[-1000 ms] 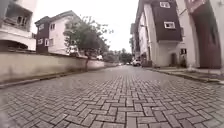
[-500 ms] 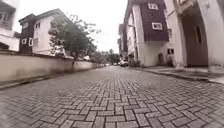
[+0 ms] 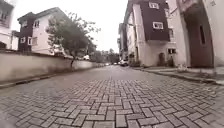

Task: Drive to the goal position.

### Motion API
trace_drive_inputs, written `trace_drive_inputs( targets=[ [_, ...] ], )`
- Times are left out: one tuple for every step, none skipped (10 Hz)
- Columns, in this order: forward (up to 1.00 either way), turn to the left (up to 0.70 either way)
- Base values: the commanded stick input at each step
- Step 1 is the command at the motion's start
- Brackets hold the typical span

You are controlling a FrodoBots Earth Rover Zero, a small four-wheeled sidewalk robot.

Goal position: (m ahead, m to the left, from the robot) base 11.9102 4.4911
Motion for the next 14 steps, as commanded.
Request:
trace_drive_inputs(
  targets=[
    [0.5, 0.0],
    [0.5, 0.0],
    [0.5, 0.0],
    [0.5, 0.0],
    [0.5, 0.0],
    [0.5, 0.0],
    [0.5, 0.0],
    [0.5, 0.0],
    [0.5, 0.0],
    [0.5, 0.0],
    [0.5, 0.0],
    [0.5, 0.5],
    [0.5, 0.5],
    [0.5, 0.5]
  ],
)
